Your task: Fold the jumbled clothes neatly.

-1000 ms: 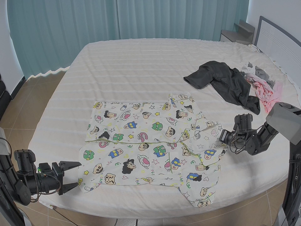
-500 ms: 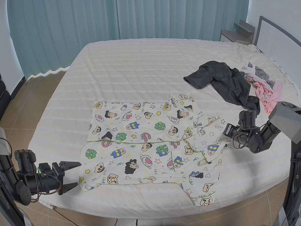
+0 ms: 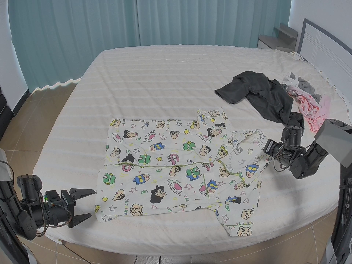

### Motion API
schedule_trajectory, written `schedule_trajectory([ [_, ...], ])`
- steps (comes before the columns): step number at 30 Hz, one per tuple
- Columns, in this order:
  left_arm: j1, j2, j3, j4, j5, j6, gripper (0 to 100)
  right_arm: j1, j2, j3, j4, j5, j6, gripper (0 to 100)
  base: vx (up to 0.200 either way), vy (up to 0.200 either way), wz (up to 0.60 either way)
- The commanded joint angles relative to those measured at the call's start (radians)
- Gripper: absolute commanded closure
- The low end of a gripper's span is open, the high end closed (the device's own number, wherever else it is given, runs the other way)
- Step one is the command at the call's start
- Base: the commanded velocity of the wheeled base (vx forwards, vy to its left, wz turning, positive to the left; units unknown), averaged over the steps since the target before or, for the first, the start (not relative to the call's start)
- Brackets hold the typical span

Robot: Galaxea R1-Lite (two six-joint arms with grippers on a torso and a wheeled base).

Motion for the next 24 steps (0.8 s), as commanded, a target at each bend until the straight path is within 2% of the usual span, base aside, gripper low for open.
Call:
schedule_trajectory([
  [1,0.000,0.002,0.013,0.000,0.000,0.000,0,0.000,0.002,0.000,-0.010,0.000,0.000,100,0.000,0.000,0.00],
  [2,0.000,0.002,0.013,0.000,0.000,0.000,0,0.000,0.004,0.001,-0.020,0.000,0.000,100,0.000,0.000,0.00],
  [3,-0.001,0.002,0.013,0.000,0.000,-0.001,0,0.000,0.008,0.001,-0.036,0.000,0.000,0,0.000,0.000,0.00],
  [12,0.000,0.002,0.013,0.000,0.000,-0.001,0,-0.013,-0.005,0.024,-0.050,-0.002,-0.011,0,0.000,0.000,0.00],
  [16,-0.001,0.002,0.013,0.000,0.000,-0.001,0,-0.016,-0.114,0.133,-0.049,0.008,0.000,0,0.000,0.000,0.00],
  [21,-0.001,0.001,0.013,0.000,0.000,-0.001,0,0.115,-0.231,0.286,-0.047,0.015,0.053,0,0.000,0.000,0.00],
  [22,-0.001,0.001,0.013,0.000,0.000,-0.001,0,0.115,-0.231,0.286,-0.047,0.015,0.053,0,0.000,0.000,0.00],
  [24,-0.001,-0.005,0.013,0.010,0.000,-0.001,0,0.173,-0.352,0.405,-0.047,0.018,0.075,0,0.000,0.000,0.00],
])
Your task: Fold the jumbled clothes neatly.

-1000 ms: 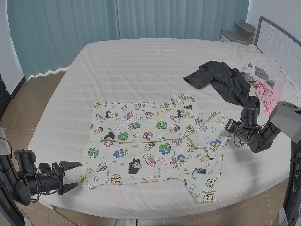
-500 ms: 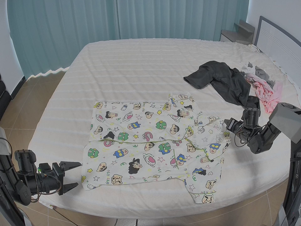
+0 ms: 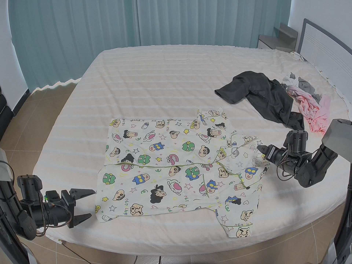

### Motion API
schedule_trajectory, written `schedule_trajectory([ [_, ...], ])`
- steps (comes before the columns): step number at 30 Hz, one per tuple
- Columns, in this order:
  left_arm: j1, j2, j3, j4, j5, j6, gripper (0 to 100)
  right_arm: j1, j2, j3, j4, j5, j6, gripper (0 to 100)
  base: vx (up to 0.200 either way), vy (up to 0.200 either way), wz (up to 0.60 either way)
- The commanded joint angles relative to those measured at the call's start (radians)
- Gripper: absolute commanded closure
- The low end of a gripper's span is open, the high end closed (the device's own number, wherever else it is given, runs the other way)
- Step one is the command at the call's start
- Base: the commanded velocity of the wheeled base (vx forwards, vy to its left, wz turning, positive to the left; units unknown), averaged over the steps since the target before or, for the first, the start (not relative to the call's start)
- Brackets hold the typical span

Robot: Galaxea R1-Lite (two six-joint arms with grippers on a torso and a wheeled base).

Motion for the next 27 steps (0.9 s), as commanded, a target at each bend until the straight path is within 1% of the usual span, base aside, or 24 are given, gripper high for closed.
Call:
schedule_trajectory([
  [1,0.000,-0.008,0.013,0.014,0.000,0.000,0,0.141,-0.254,0.219,0.002,0.010,0.060,0,0.000,0.000,0.00],
  [2,0.000,-0.011,0.013,0.024,0.000,0.000,0,0.185,-0.303,0.271,0.002,0.015,0.094,0,0.000,0.000,0.00],
  [3,0.000,-0.012,0.013,0.024,0.000,0.000,0,0.192,-0.307,0.276,0.002,0.016,0.097,0,0.000,0.000,0.00],
  [4,0.000,-0.017,0.013,0.027,0.000,0.000,0,0.257,-0.347,0.340,0.002,0.018,0.139,0,0.000,0.000,0.00],
  [5,0.000,-0.017,0.013,0.027,0.000,0.000,0,0.293,-0.358,0.375,0.002,0.018,0.159,0,0.000,0.000,0.00],
  [6,0.000,-0.017,0.013,0.027,0.000,0.000,0,0.320,-0.361,0.401,-0.001,0.018,0.175,0,0.000,0.000,0.00],
  [7,0.000,-0.017,0.013,0.027,0.000,0.000,0,0.320,-0.361,0.401,-0.001,0.018,0.175,0,0.000,0.000,0.00],
  [8,0.001,-0.017,0.013,0.028,0.000,0.000,0,0.360,-0.367,0.449,-0.001,0.019,0.232,0,0.000,0.000,0.00],
  [9,0.001,-0.017,0.013,0.028,0.000,0.000,0,0.368,-0.364,0.467,0.000,0.019,0.255,0,0.000,0.000,0.00],
  [10,0.001,-0.017,0.013,0.028,0.000,0.000,0,0.368,-0.364,0.467,0.000,0.019,0.255,0,0.000,0.000,0.00],
  [11,0.001,-0.023,0.013,0.037,0.000,-0.002,0,0.376,-0.352,0.504,0.000,0.028,0.278,0,0.000,0.000,0.00],
  [14,0.000,-0.037,0.013,0.060,0.000,0.000,0,0.392,-0.344,0.559,-0.009,0.050,0.284,0,0.000,0.000,0.00],
  [21,-0.005,-0.037,0.013,0.062,0.031,-0.002,0,0.457,-0.332,0.609,-0.012,0.045,0.298,0,0.000,0.000,0.00],
  [24,-0.009,-0.037,0.013,0.065,0.031,-0.002,0,0.498,-0.314,0.616,-0.011,0.041,0.340,0,0.000,0.000,0.00],
  [27,-0.009,-0.039,0.013,0.066,0.031,0.000,0,0.504,-0.287,0.619,-0.012,0.041,0.349,0,-0.200,0.000,0.00],
])
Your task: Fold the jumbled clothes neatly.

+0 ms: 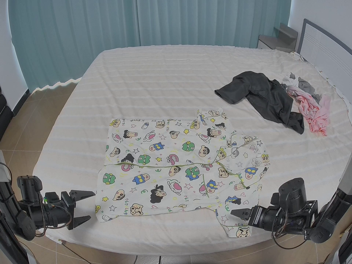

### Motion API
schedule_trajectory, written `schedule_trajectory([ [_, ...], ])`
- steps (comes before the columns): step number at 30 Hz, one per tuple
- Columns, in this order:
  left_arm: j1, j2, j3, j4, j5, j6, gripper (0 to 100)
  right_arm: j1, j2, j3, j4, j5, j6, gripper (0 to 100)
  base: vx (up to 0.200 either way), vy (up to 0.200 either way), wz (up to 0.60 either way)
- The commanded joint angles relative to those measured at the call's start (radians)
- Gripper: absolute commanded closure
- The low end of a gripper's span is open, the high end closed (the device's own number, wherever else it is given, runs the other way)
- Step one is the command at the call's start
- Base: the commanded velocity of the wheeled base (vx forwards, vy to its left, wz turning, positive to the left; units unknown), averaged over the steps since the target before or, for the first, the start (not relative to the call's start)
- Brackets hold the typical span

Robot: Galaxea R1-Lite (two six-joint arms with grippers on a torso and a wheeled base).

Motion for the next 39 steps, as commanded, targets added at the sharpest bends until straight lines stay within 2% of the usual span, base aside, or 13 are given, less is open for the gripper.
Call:
schedule_trajectory([
  [1,-0.002,-0.004,0.013,0.001,0.000,-0.001,0,0.032,0.064,0.011,0.000,-0.001,0.013,0,-0.200,0.000,0.00],
  [9,-0.002,-0.002,0.013,-0.001,0.001,0.001,0,0.110,0.117,0.019,0.000,-0.011,0.105,0,-0.200,0.000,0.00],
  [14,-0.003,-0.001,0.013,-0.001,0.003,0.001,0,0.121,0.180,-0.007,-0.046,-0.017,0.136,0,0.000,0.000,0.00],
  [15,-0.002,-0.001,0.013,-0.001,0.003,0.001,0,0.120,0.205,-0.018,-0.091,-0.031,0.145,0,0.000,0.000,0.00],
  [19,-0.002,-0.001,0.013,-0.001,0.003,0.001,0,0.121,0.243,-0.029,-0.153,-0.072,0.140,0,0.000,0.000,0.00],
  [21,-0.003,-0.001,0.013,-0.001,0.004,0.001,0,0.113,0.301,-0.070,-0.190,-0.121,0.107,0,0.000,0.000,0.00],
  [25,-0.002,-0.001,0.013,-0.001,0.004,0.001,0,0.094,0.329,-0.096,-0.190,-0.149,0.042,0,0.000,0.000,0.00],
  [37,-0.002,-0.001,0.013,-0.001,0.004,0.001,0,0.089,0.375,-0.225,-0.195,-0.176,0.025,0,0.000,0.000,0.00],
  [39,-0.002,0.001,0.013,-0.001,0.004,0.001,0,0.081,0.366,-0.237,-0.212,-0.212,0.030,0,0.000,0.000,0.00],
])
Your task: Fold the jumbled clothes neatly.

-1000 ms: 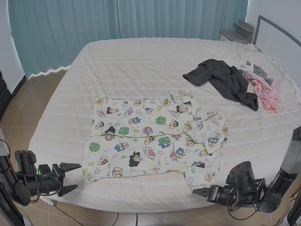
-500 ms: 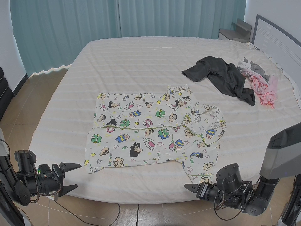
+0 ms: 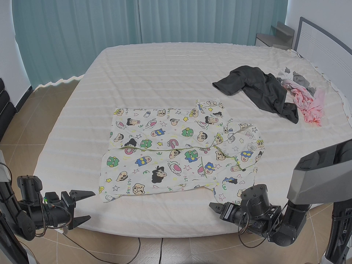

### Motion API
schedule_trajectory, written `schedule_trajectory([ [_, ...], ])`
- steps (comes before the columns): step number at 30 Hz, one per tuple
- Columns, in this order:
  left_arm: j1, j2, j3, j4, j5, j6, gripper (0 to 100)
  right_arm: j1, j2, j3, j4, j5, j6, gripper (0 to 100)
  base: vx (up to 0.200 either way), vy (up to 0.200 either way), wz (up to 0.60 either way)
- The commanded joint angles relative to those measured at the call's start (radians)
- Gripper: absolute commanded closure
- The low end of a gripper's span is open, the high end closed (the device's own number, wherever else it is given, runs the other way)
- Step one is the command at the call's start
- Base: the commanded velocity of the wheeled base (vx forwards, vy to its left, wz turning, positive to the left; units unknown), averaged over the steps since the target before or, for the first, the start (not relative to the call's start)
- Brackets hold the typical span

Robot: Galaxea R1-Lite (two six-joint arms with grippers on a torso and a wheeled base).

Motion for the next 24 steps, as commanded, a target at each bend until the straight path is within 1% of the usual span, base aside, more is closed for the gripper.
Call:
schedule_trajectory([
  [1,0.000,0.003,0.013,0.000,0.000,0.000,0,-0.012,0.005,-0.027,-0.026,-0.047,0.004,0,0.000,0.000,0.00],
  [4,0.000,0.003,0.013,0.000,0.000,0.000,0,-0.023,-0.010,-0.015,-0.125,-0.130,-0.004,0,0.000,0.000,0.00],
  [5,0.000,0.003,0.013,0.000,0.000,0.000,0,-0.023,-0.010,-0.015,-0.125,-0.130,-0.004,0,0.000,0.000,0.00],
  [6,0.000,0.004,0.013,-0.002,0.000,0.000,0,-0.029,-0.015,-0.007,-0.197,-0.155,-0.013,0,0.000,0.000,0.00],
  [7,0.000,0.004,0.013,-0.002,0.000,0.000,0,-0.030,-0.021,0.002,-0.233,-0.161,-0.022,0,0.000,0.000,0.00],
  [8,0.000,0.004,0.013,-0.002,0.000,0.000,0,-0.030,-0.021,0.005,-0.244,-0.162,-0.025,0,0.000,0.000,0.00],
  [11,0.000,0.004,0.013,-0.002,0.003,0.000,0,-0.026,-0.027,0.039,-0.359,-0.162,-0.062,0,0.000,0.000,0.00],
  [12,0.002,0.004,0.013,-0.002,0.005,0.000,0,-0.027,-0.027,0.040,-0.364,-0.162,-0.063,0,0.000,0.000,0.00],
  [13,0.000,0.007,0.013,-0.002,0.023,0.000,0,-0.027,-0.035,0.047,-0.390,-0.164,-0.085,0,0.000,0.000,0.00],
  [15,0.000,0.009,0.012,-0.002,0.037,0.000,0,-0.026,-0.065,0.048,-0.387,-0.164,-0.091,0,0.000,0.000,0.00],
  [21,0.000,0.009,0.013,-0.002,0.037,0.001,0,-0.023,-0.157,0.077,-0.385,-0.162,-0.126,0,0.000,0.000,0.00],
  [24,0.000,0.009,0.012,-0.002,0.037,0.001,0,0.002,-0.168,0.114,-0.385,-0.153,-0.138,0,0.000,0.000,0.00],
])
